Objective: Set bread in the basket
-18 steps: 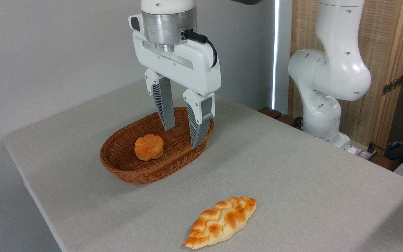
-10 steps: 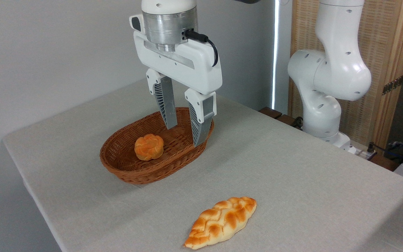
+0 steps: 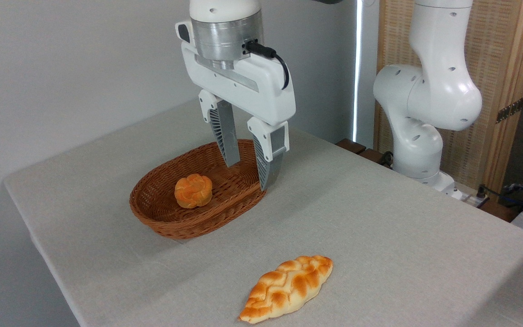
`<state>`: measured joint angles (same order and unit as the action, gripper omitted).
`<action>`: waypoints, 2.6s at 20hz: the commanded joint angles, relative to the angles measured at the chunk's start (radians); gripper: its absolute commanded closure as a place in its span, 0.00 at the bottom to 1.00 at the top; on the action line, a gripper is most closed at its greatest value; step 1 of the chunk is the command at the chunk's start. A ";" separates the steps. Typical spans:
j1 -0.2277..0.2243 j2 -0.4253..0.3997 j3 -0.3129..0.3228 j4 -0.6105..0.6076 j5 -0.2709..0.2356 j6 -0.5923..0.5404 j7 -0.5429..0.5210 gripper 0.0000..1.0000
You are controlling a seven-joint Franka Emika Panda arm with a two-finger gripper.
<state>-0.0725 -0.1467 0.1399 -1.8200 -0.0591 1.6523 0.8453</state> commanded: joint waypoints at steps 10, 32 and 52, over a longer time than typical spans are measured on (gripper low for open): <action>0.005 -0.005 0.024 -0.008 -0.002 -0.019 0.037 0.00; 0.007 0.004 0.124 -0.420 0.140 0.523 0.072 0.00; -0.001 0.007 0.124 -0.464 0.163 0.527 0.086 0.58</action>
<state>-0.0674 -0.1285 0.2541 -2.2680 0.0865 2.1554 0.9248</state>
